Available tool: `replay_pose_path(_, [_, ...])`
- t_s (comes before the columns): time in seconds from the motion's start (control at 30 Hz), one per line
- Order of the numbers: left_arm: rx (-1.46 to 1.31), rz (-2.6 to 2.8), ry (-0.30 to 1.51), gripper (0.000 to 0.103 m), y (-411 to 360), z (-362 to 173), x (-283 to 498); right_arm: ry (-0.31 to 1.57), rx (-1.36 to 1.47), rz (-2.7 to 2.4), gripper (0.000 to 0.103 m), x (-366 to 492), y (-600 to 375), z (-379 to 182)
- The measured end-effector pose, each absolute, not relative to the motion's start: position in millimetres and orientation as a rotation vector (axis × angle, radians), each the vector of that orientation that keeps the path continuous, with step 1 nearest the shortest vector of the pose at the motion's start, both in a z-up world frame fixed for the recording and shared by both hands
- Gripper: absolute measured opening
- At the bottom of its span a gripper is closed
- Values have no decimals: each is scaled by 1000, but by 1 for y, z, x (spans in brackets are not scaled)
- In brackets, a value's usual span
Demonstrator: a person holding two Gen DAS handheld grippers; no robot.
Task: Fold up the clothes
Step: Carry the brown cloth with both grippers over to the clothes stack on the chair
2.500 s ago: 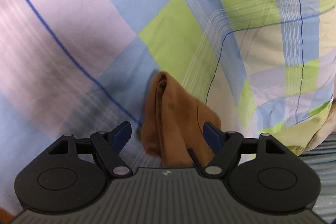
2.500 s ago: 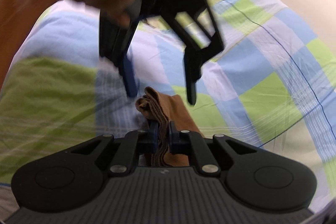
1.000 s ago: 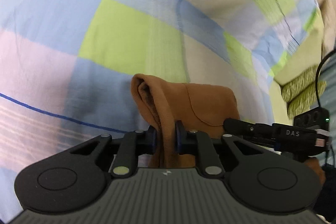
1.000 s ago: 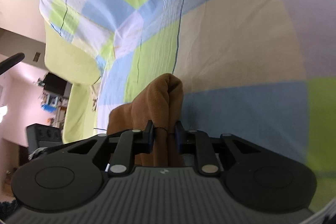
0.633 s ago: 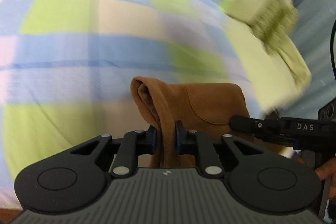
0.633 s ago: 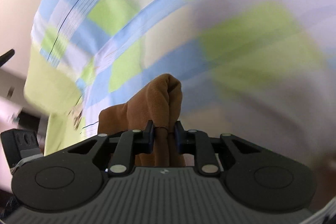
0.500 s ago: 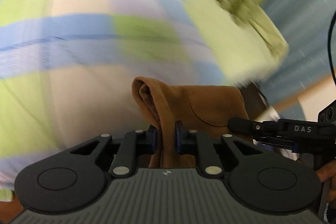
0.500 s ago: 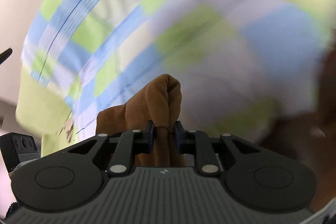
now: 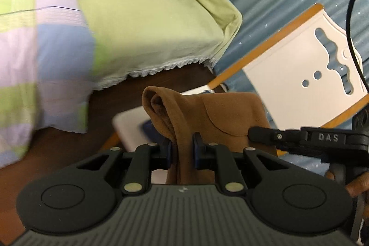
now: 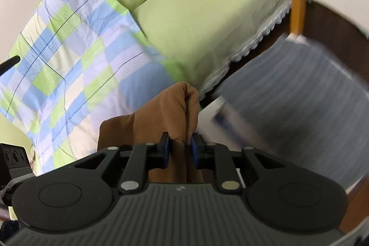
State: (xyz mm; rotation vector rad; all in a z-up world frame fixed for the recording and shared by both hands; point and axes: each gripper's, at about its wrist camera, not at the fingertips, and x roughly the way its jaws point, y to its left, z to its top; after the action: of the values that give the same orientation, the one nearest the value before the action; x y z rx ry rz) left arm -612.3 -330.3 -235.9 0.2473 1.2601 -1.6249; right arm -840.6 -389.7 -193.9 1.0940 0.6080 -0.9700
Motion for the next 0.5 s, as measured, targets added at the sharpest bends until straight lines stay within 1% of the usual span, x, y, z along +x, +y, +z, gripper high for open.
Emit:
replay_pose_path(0.1, [187, -1517, 1250, 20, -332, -231, -665, 629, 1070, -899, 16, -884, -416, -192])
replay_pose_path(0.17, [159, -1458, 1236, 20, -334, -230, -694, 682, 1046, -819, 16, -916, -446, -193])
replay_pose_path(0.23, [139, -1403, 1223, 20, -340, -230, -719, 719, 1017, -772, 16, -931, -469, -193])
replay_pose_path(0.33, [116, -1337, 1209, 20, -356, -232, -744, 752, 1001, -710, 16, -948, -499, -195])
replay_pose_path(0.5, [95, -1254, 1180, 20, -371, -234, -758, 763, 993, -644, 16, -963, -525, -200])
